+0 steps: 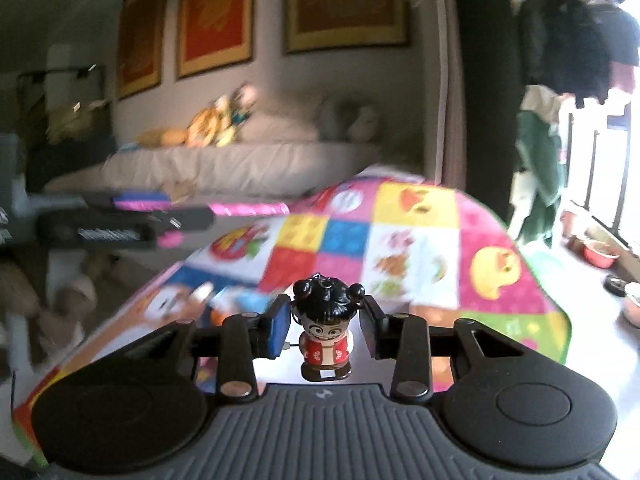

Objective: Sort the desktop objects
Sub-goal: 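Lower the doll and the pink basket into the pink box, open both grippers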

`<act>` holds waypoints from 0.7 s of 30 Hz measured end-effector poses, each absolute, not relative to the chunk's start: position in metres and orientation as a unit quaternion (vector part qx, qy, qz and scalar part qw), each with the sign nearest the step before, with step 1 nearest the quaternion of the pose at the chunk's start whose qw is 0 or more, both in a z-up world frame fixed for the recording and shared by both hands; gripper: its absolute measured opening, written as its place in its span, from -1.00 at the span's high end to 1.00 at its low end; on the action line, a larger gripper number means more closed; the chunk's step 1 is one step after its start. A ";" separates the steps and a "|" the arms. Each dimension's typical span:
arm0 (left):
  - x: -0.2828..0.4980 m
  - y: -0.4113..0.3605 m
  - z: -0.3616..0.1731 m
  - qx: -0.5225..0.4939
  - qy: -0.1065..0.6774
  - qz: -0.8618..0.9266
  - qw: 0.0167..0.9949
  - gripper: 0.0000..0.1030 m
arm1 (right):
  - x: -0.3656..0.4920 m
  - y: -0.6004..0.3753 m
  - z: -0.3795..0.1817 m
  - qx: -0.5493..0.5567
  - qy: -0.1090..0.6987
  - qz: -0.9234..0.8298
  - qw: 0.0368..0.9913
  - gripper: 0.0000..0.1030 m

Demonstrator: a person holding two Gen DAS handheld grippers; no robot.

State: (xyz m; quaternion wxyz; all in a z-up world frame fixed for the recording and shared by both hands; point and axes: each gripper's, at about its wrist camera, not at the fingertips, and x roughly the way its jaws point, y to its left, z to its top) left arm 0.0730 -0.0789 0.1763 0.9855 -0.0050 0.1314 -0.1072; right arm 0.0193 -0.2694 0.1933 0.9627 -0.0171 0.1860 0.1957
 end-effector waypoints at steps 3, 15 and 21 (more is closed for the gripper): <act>0.114 -0.107 0.142 -0.025 0.168 -0.098 0.981 -0.71 | 0.052 -0.279 0.190 0.003 0.197 0.171 0.965 0.28; 0.115 -0.104 0.079 -0.005 0.249 -0.207 0.946 -0.98 | 0.136 -0.278 0.110 0.050 0.317 0.143 0.936 0.28; 0.061 -0.072 0.067 0.064 0.238 -0.179 0.952 -1.00 | 0.164 -0.265 0.084 0.070 0.376 0.141 0.913 0.26</act>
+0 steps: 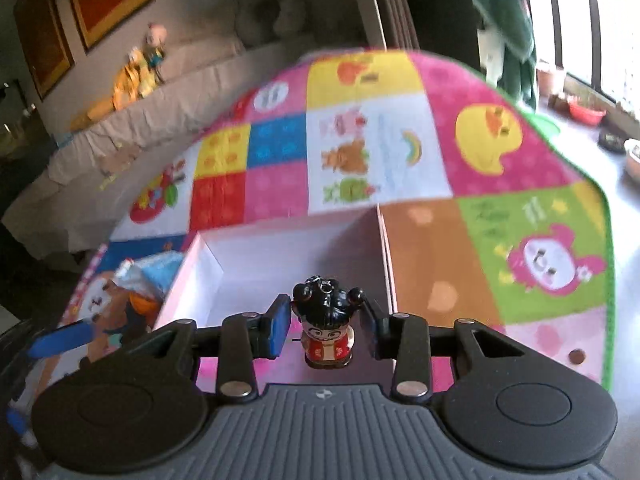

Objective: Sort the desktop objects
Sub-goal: 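Lower the doll and the pink basket into the pink box, open both grippers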

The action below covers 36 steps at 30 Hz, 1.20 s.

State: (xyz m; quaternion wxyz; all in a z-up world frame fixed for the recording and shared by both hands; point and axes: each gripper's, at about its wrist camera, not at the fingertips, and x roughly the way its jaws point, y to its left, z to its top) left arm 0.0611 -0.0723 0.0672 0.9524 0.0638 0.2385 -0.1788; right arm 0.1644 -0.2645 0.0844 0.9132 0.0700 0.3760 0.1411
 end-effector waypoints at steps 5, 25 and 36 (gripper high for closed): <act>0.044 -0.026 0.040 0.072 0.273 -0.111 0.953 -1.00 | 0.164 -0.255 0.089 0.060 0.363 0.119 0.922 0.21; 0.009 0.087 0.012 -0.048 0.302 0.075 0.949 -1.00 | 0.067 -0.048 0.080 -0.260 0.226 0.250 0.905 0.17; 0.006 0.085 0.011 -0.054 0.296 0.046 0.953 -1.00 | 0.118 -0.019 0.043 -0.290 0.268 0.224 0.891 0.22</act>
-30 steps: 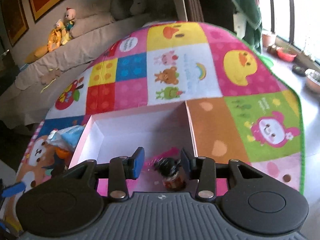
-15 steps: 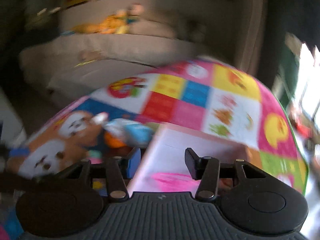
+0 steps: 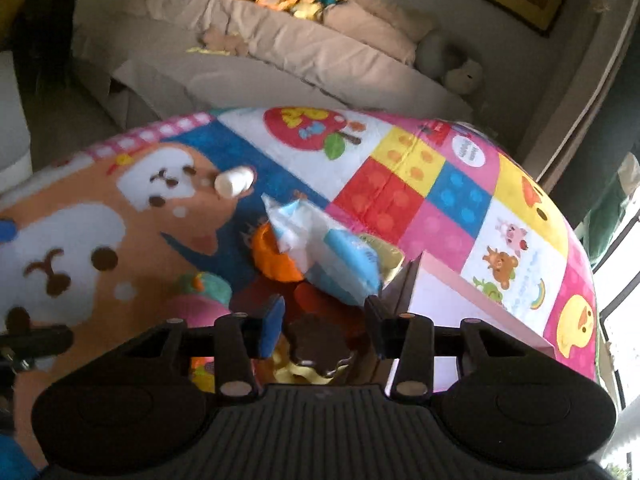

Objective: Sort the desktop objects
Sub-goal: 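Lower the doll and the pink basket into the pink box, open both grippers, then grasp the yellow pudding-shaped toy with the right gripper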

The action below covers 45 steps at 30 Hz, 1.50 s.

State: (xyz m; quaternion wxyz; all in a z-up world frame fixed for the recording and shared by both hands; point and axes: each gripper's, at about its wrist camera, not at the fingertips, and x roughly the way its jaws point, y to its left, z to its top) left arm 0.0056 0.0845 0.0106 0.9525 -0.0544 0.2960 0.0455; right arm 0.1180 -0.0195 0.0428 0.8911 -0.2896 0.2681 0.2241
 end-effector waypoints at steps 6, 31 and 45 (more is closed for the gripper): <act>0.006 0.085 0.010 -0.055 0.298 0.047 0.952 -1.00 | 0.073 -0.038 0.048 -0.289 0.263 0.274 0.879 0.36; 0.082 0.013 0.021 0.051 0.319 -0.041 0.945 -1.00 | 0.023 -0.185 0.030 -0.086 0.319 0.196 0.923 -0.20; 0.073 0.042 0.013 0.074 0.330 0.045 0.940 -1.00 | 0.046 -0.133 0.029 -0.061 0.321 0.264 0.907 -0.42</act>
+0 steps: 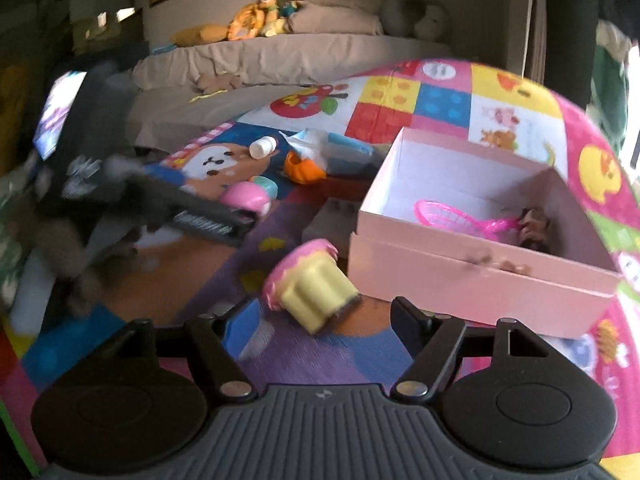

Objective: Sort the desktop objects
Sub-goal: 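Grasp the yellow pudding-shaped toy with the right gripper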

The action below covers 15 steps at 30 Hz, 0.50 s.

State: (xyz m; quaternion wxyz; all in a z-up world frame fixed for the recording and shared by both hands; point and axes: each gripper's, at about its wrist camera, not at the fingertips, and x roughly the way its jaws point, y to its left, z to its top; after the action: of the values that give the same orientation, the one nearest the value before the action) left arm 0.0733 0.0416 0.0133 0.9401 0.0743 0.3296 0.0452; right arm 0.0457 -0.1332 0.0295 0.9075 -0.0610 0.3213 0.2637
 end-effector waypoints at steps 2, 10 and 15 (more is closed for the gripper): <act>0.065 0.054 0.016 0.045 0.332 0.049 0.941 -1.00 | 0.055 -0.130 0.026 -0.040 0.334 0.262 0.904 -0.43; 0.032 0.055 0.011 -0.053 0.329 -0.008 0.943 -1.00 | 0.056 -0.135 0.022 -0.024 0.342 0.248 0.906 -0.21; 0.021 0.039 0.009 -0.036 0.316 -0.051 0.947 -1.00 | 0.027 -0.152 0.035 -0.146 0.325 0.225 0.907 -0.21</act>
State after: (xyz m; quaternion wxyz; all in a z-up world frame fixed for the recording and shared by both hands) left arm 0.0210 0.0386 0.0086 0.9469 -0.0357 0.3156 -0.0505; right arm 0.0273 -0.1524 0.0352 0.9067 -0.1463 0.3253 0.2250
